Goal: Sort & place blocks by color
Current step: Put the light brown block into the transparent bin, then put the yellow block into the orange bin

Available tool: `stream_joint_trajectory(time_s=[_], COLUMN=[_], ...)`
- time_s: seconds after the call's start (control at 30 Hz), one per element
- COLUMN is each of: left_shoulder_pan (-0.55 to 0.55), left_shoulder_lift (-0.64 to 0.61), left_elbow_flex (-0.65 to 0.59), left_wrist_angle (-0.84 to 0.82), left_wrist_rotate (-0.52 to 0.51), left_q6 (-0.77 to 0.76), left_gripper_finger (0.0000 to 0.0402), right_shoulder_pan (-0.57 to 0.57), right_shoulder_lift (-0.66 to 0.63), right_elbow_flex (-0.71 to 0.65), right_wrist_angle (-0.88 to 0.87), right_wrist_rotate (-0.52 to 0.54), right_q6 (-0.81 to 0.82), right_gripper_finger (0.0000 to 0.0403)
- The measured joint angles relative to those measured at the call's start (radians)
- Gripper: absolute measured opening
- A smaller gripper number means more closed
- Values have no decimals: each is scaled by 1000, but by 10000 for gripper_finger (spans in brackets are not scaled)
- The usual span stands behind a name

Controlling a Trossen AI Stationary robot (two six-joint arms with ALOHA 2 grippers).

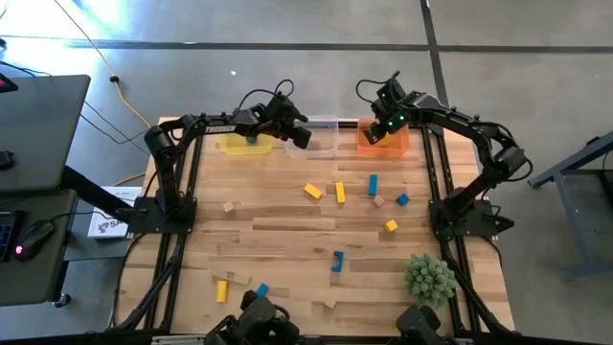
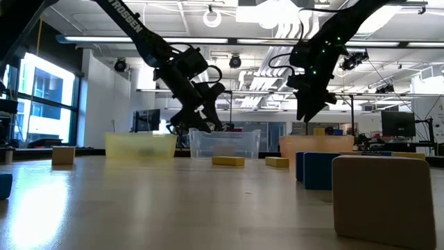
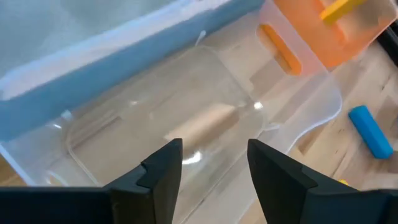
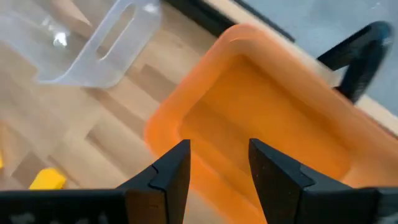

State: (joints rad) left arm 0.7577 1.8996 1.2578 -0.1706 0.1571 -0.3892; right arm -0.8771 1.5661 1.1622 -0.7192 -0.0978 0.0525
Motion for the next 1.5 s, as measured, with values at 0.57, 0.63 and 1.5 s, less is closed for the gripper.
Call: stream_joint_trajectory(time_s=[0.57, 0.63, 1.5], left_shoulder_pan=[23, 23, -42], left_shoulder_lift=[-1, -2, -70], left_elbow_flex=[235, 256, 306], left_wrist_angle=[-312, -378, -826], left_wrist_rotate=[103, 105, 97], left_q6=[169, 196, 403], left_gripper_finger=[175, 175, 174], right_shoulder_pan=[237, 274, 622], right_shoulder_lift=[0, 0, 0], right_elbow_flex=[0, 0, 1], right_wrist_angle=[-34, -34, -32], right_wrist_rotate=[-157, -157, 162], right_q6=[390, 422, 952], right_gripper_finger=[152, 152, 152])
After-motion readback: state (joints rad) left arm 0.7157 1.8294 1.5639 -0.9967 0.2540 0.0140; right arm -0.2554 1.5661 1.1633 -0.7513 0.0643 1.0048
